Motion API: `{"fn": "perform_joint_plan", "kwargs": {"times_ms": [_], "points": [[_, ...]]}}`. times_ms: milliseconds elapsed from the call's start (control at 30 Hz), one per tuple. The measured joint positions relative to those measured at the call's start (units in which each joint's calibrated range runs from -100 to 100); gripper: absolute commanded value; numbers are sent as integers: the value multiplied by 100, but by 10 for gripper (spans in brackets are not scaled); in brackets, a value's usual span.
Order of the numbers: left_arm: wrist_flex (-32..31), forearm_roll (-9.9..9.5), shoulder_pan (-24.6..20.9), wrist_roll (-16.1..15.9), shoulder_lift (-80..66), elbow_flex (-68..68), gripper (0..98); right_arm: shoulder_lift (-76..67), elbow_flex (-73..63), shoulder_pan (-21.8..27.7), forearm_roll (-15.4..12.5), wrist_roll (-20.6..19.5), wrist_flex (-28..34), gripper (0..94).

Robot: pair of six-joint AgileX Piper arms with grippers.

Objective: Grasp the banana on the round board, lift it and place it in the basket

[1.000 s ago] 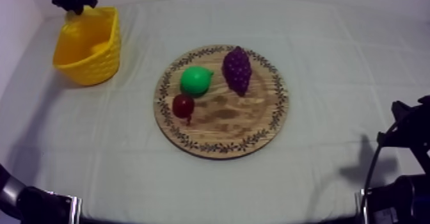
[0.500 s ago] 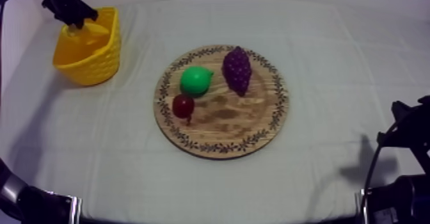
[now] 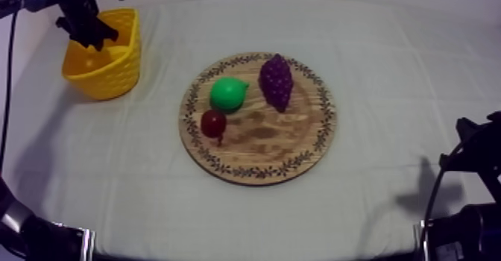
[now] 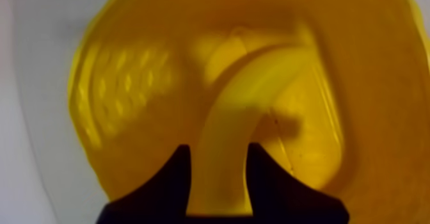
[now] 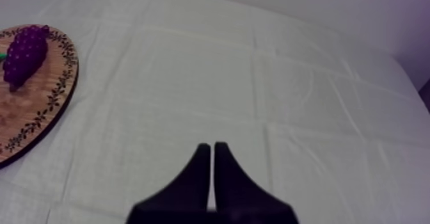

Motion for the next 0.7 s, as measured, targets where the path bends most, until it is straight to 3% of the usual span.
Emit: {"fn": "perform_joint_plan", "kwargs": {"times_ms": [133,333,533,700], "points": [[-131,40,-5,-58,-108,85,437,0,0,0,0,0,0,3],[-275,151,65,-217,-494,251,343,0,0,0,0,0,0,3],[-605,242,211,-158,-1229,794,179,0,0,0,0,0,0,3],[-1160,482,314,-173,-2201,1600,41,0,0,0,0,0,0,3]]}}
